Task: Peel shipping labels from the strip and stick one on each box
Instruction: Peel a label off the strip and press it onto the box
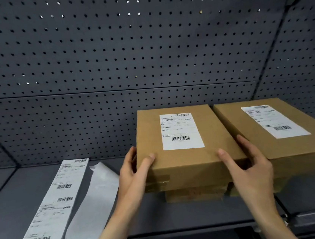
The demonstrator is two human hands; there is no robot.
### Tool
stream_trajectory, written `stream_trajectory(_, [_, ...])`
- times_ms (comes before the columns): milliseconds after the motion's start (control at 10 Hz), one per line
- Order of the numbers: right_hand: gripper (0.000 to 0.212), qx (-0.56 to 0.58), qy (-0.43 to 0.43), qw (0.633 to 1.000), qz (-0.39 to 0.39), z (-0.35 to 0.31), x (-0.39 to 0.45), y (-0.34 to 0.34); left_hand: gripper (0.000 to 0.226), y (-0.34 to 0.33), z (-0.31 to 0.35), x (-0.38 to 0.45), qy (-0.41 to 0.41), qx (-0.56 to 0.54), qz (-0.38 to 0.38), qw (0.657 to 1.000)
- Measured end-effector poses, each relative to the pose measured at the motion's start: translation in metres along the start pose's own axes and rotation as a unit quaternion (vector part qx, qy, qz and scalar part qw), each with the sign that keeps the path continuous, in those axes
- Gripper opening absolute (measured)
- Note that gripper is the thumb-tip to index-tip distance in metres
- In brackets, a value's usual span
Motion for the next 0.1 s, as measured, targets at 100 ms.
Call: stream_trajectory(100, [0.063, -0.047, 0.066, 0.996, 0.03, -0.0088, -0.0044, 0.0032, 0.042, 0.0092, 0.0047, 0.0021, -0.004, 0.001, 0.001, 1.0])
Point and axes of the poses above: each hand's wrist, its own x-axis towards the middle knuckle, its own y-axis out of the back of the hand, z = x × y, the point moved 5 cm from there along x, towards the middle knuckle, and after that the axes turned 2 degrees about -x, right-handed, at the moved point
